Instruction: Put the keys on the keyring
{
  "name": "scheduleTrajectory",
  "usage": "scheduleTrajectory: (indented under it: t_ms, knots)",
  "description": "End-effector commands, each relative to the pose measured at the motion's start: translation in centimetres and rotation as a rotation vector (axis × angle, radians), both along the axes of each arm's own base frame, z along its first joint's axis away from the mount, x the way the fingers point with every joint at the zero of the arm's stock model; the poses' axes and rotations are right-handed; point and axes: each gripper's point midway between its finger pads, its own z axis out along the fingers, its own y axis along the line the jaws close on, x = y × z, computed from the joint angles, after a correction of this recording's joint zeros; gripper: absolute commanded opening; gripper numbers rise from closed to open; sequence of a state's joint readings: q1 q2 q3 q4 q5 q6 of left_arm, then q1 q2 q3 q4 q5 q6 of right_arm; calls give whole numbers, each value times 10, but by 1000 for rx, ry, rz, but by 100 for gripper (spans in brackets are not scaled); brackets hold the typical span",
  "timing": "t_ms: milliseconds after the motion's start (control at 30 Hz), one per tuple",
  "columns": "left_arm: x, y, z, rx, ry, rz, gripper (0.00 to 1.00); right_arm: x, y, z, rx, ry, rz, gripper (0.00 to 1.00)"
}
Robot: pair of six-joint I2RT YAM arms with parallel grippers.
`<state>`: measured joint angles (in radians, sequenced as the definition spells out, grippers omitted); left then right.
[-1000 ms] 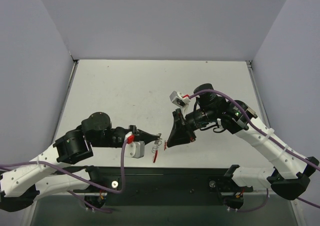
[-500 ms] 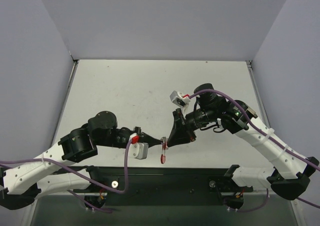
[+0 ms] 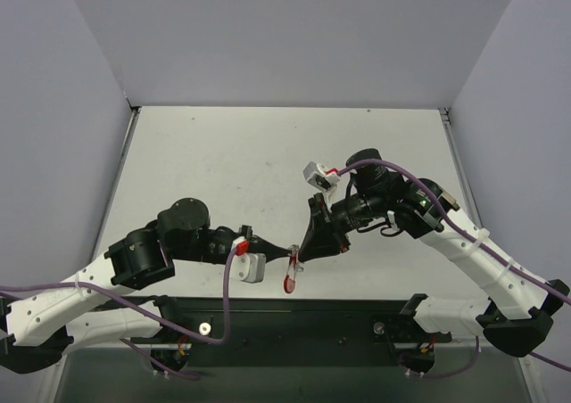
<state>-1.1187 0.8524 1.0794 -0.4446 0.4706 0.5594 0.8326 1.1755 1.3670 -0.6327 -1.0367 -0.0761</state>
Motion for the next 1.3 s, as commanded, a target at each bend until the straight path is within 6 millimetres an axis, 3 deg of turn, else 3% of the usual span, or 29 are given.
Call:
scheduleTrajectory:
  t_ms: [0,633,867,1267]
  knots:
    - [10,-5,32,-104,-59,41,0,-6,1,10,36,-3,30,0]
    - [44,3,11,-48,-84,240,0,-6,4,15,24,4,20,0]
    - [47,2,14,-53,-95,268,0,-6,4,19,29,0,15,0]
    - [70,10,21,-62,-69,447,0,3,10,20,-26,22,-95,0]
